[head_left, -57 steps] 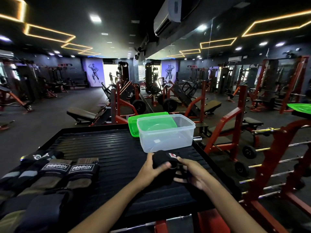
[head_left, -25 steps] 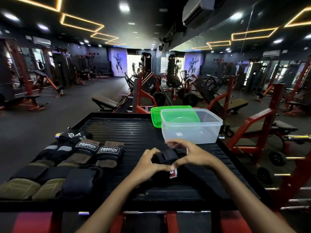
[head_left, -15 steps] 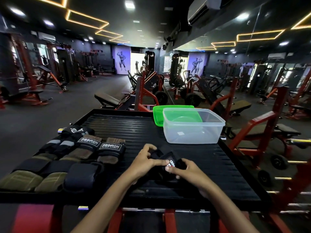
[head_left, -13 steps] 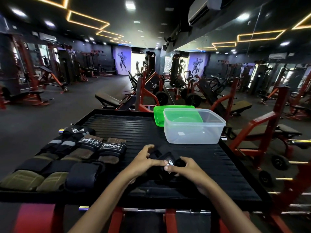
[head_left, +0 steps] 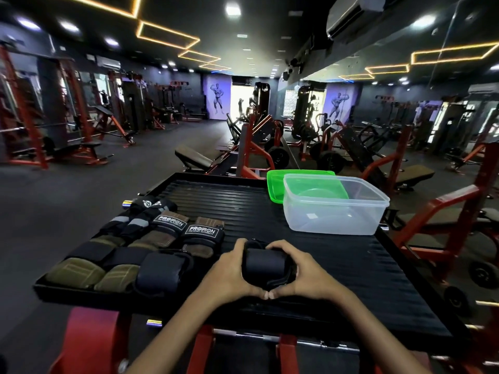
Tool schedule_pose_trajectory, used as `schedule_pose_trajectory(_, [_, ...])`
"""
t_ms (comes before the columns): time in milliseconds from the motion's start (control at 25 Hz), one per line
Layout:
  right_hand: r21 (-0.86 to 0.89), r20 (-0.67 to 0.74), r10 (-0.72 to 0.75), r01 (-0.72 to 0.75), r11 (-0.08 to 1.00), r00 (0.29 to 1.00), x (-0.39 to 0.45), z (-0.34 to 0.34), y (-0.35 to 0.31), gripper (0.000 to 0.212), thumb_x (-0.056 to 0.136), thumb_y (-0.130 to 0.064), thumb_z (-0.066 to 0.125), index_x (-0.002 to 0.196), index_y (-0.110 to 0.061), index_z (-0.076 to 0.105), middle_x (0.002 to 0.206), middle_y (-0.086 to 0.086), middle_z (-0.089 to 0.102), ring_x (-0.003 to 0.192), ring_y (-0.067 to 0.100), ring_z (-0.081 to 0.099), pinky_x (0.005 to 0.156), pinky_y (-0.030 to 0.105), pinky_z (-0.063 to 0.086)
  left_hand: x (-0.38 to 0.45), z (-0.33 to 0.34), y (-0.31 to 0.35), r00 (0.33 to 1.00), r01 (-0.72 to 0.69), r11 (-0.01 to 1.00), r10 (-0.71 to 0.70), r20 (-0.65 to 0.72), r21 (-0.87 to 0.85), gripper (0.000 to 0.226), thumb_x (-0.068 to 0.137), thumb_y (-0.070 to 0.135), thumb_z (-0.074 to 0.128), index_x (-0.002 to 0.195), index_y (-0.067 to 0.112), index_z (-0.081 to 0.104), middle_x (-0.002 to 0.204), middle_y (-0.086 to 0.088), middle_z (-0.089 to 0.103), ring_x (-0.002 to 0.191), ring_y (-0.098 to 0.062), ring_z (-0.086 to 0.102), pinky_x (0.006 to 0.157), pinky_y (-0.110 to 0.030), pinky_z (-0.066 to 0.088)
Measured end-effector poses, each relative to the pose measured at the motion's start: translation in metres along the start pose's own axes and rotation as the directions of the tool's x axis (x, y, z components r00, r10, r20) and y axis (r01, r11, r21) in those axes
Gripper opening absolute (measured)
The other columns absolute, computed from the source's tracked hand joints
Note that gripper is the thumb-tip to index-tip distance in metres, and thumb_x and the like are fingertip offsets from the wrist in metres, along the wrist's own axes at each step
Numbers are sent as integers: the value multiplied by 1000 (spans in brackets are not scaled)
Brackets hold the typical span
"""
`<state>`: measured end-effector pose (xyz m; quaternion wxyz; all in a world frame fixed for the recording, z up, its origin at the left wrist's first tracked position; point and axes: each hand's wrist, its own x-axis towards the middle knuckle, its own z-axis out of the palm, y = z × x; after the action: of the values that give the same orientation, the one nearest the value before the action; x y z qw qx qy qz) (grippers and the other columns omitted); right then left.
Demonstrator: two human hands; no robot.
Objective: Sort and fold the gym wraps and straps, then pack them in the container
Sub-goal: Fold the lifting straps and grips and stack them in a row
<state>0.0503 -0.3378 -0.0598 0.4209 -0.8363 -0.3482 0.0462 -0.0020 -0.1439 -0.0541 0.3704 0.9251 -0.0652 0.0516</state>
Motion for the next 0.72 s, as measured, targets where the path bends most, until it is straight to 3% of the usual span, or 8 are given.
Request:
schedule_pose_trajectory(120, [-46,-14,-68,67,997,998,3,3,-6,74,46,-22,91,110,-30,54,108,-13,59,102,4,56,90,22,46,-17,-26,0,997,-55,975,43,59,217,84,71,35,76,140,27,30,122,0,55,112,-14,52,96,-24,42])
schedule_pose_trajectory(240, [-47,25,-101,102,994,995,4,18,-19,71,46,-25,90,108,-29,54,105,-12,59,99,2,56,87,18,44,-38,-51,-11,921,-273,902,346,-181,335,44,79,44,58,115,18,60,109,4,65,101,-6,54,91,-26,43])
schedule_pose_trajectory(320, [-77,16,-130,131,988,991,13,36,-31,72,45,-31,89,107,-31,52,106,-9,58,99,4,55,88,22,45,-42,-63,-34,829,-265,867,428,-359,423,34,85,39,48,94,12,66,90,1,68,87,-9,56,82,-25,43])
schedule_pose_trajectory(400, [-81,-12,-145,143,986,989,25,61,-43,73,45,-38,88,108,-32,50,106,-8,57,99,5,54,88,25,45,-44,-72,-57,825,-116,880,343,-448,461,37,89,38,40,87,11,66,84,-1,67,84,-18,59,80,-30,41])
schedule_pose_trajectory(520, [-167,-19,-117,112,980,993,36,84,-58,77,52,-51,82,113,-29,40,112,-9,49,101,9,51,87,30,45,-48,-73,-74,837,24,932,179,-516,362,50,90,43,30,89,10,68,86,-3,70,83,-24,61,77,-32,40])
schedule_pose_trajectory(600, [-180,122,-65,86,980,990,41,77,-55,80,61,-47,80,120,-30,29,122,-9,41,109,11,48,92,31,44,-47,-73,-74,839,35,941,155,-521,336,53,90,45,28,92,11,68,88,-2,69,84,-23,60,76,-29,38])
schedule_pose_trajectory(720, [-55,287,-62,81,995,956,44,63,-47,97,65,-38,80,134,-39,12,134,-11,37,123,7,43,104,25,38,-46,-74,-71,872,56,934,126,-472,353,59,89,51,20,93,14,65,87,0,67,87,-21,57,78,-34,42])
